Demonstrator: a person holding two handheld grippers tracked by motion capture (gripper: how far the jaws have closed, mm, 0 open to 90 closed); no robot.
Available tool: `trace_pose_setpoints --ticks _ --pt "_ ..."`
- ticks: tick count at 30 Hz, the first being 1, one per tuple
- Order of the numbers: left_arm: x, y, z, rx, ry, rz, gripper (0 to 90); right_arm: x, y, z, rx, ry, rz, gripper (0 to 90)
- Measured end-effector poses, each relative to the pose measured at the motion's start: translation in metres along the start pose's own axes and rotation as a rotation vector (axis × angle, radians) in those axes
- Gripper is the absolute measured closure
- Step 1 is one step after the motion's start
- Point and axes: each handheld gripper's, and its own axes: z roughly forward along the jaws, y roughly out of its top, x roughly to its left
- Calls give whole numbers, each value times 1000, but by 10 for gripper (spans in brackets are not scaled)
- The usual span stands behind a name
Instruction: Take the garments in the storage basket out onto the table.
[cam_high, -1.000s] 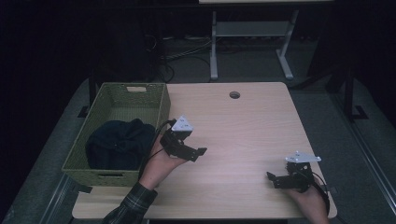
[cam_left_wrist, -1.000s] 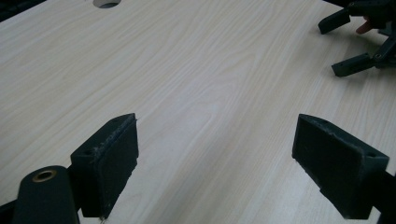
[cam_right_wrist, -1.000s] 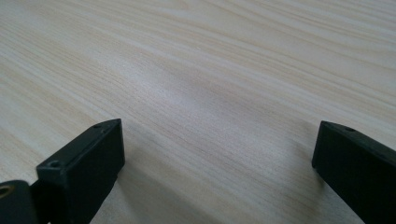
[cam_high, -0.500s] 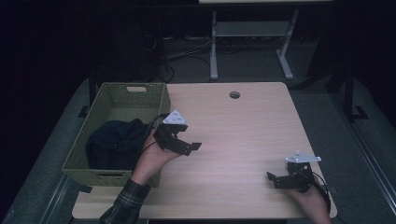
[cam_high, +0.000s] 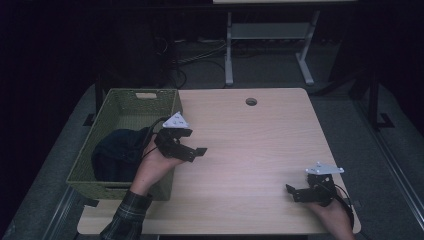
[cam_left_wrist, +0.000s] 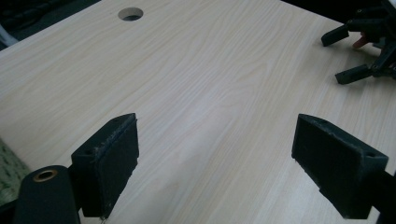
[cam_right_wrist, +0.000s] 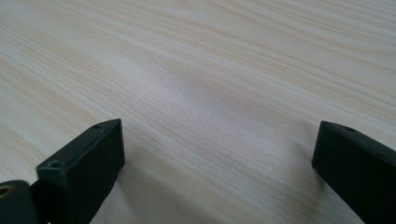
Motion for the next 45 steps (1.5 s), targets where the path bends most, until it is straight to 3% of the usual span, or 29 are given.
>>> trace_pose_setpoints --ticks 14,45 --pt "17 -4 -26 -31 30 -20 143 0 0 0 0 0 0 20" --pt "63 -34 -68 -18 121 -63 143 0 0 0 1 -1 0 20"
